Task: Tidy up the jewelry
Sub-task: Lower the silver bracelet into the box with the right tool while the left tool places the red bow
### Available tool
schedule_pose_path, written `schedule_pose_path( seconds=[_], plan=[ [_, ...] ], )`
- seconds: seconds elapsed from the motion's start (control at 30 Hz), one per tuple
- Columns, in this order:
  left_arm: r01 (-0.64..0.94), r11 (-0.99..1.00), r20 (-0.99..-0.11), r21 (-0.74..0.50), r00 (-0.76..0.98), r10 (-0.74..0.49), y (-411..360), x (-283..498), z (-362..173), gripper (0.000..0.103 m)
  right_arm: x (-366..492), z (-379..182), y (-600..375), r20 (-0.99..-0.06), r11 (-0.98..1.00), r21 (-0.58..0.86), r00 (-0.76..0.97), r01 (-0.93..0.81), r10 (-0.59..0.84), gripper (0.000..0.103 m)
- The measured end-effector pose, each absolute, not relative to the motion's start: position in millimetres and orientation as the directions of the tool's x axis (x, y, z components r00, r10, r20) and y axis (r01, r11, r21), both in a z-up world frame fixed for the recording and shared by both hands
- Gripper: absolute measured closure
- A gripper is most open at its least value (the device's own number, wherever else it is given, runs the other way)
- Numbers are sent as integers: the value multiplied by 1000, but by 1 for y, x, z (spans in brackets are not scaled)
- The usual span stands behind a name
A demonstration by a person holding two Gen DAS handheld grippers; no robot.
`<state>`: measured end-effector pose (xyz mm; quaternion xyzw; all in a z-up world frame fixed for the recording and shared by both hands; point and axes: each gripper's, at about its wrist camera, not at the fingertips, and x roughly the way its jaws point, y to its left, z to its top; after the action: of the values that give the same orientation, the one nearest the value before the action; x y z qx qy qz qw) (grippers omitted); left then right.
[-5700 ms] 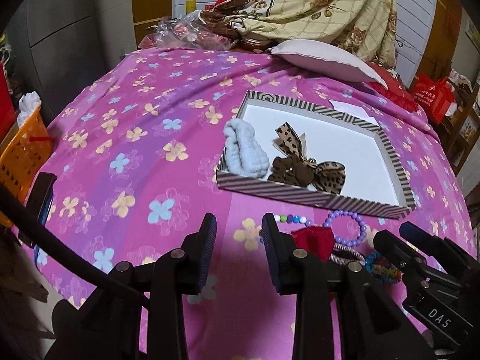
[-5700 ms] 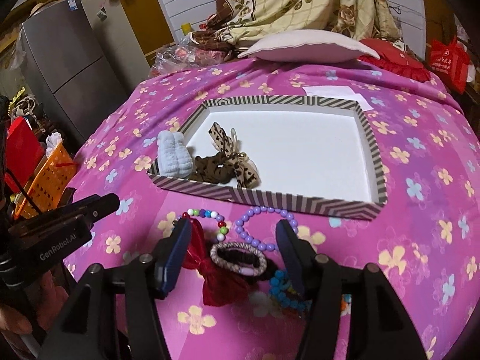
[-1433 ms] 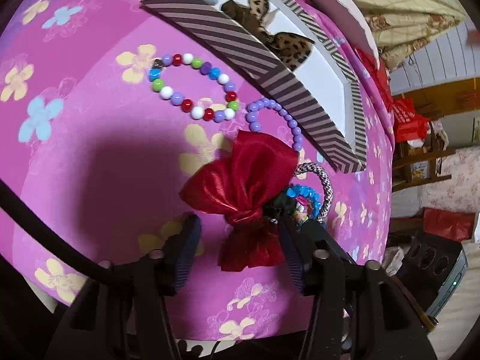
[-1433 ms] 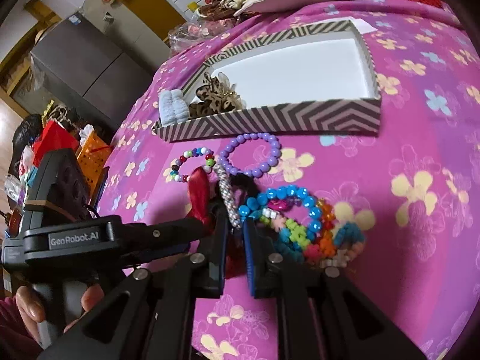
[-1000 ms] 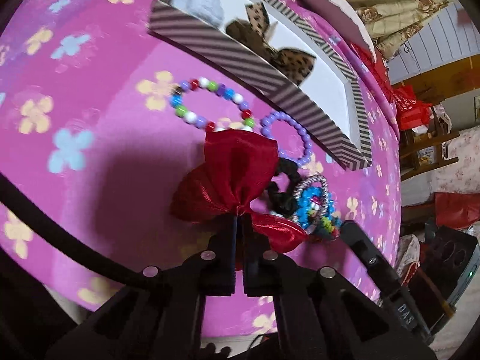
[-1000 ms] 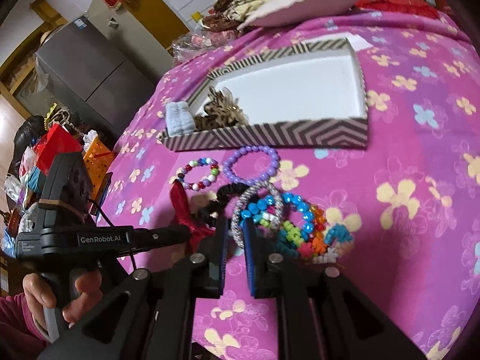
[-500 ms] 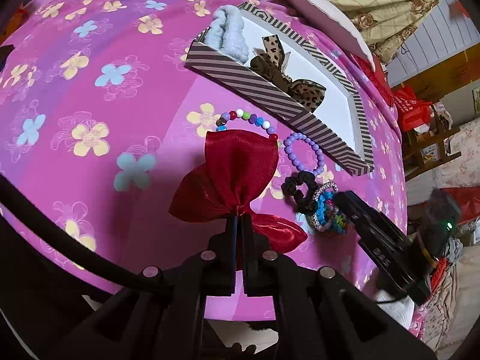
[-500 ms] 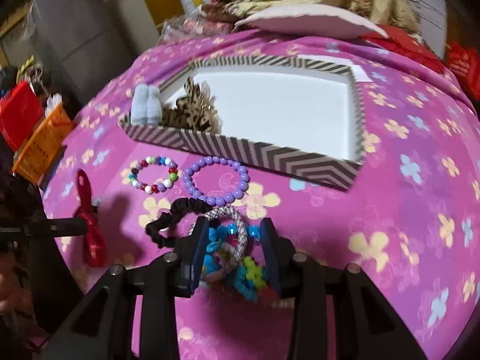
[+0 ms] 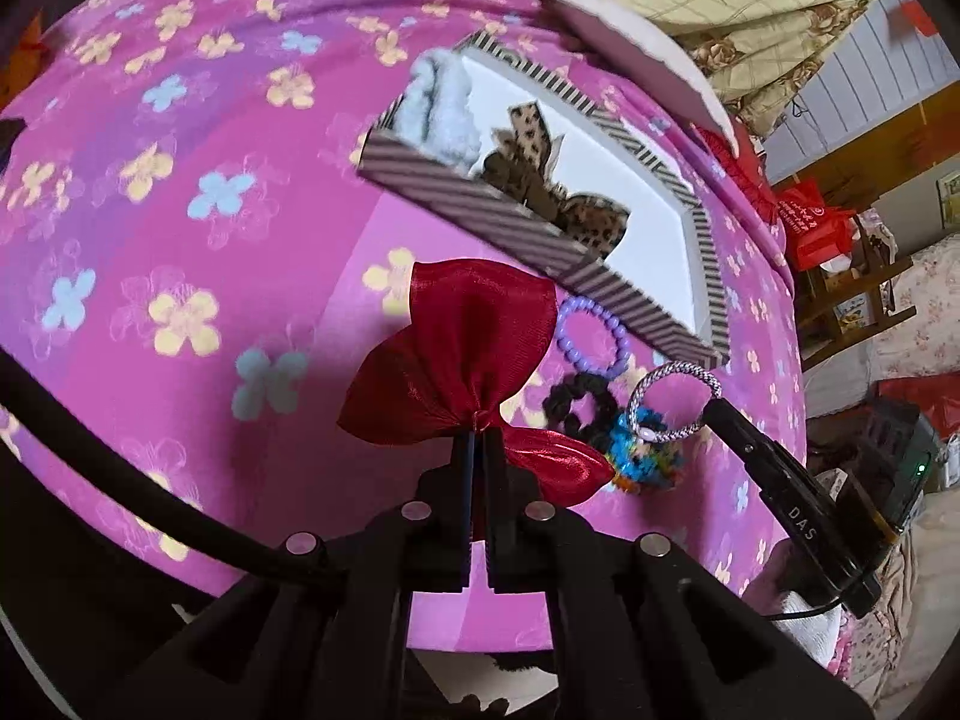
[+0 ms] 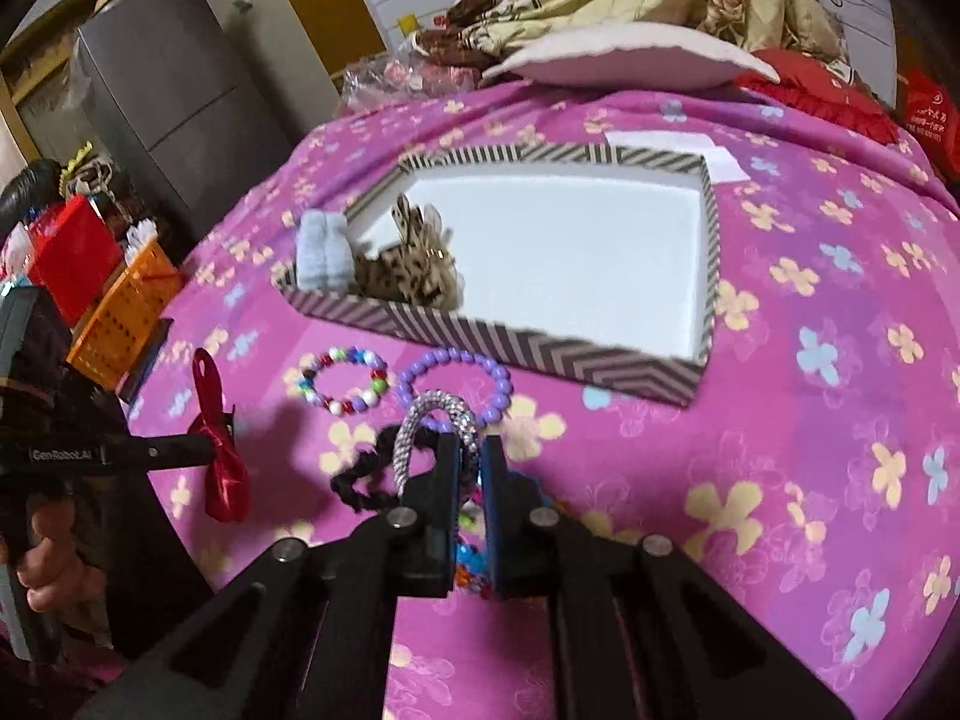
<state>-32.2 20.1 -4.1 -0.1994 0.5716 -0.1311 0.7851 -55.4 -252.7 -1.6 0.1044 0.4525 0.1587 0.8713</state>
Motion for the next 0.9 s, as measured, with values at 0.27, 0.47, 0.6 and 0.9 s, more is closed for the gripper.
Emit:
schedule_pose_path(
  seconds=[0.27, 0.47, 0.6, 0.9],
  plan=[
    [-10, 900, -836, -436, 376, -400, 22, 0, 21, 85, -34, 17, -249, -723, 925, 337, 581, -177, 375, 96],
    [-17, 909, -831, -417, 412, -374, 21, 38, 32, 85, -9, 28, -247, -710, 928, 337, 604, -160, 362, 96],
    [-24, 916, -829, -401, 434, -352, 18, 74, 36, 85, 18, 25, -247, -717, 931, 340, 605, -130, 346, 96],
    [-43, 941, -847, -337, 450, -282, 10, 151, 28, 84, 80, -7, -255, -756, 929, 367, 570, -41, 323, 96]
  ],
)
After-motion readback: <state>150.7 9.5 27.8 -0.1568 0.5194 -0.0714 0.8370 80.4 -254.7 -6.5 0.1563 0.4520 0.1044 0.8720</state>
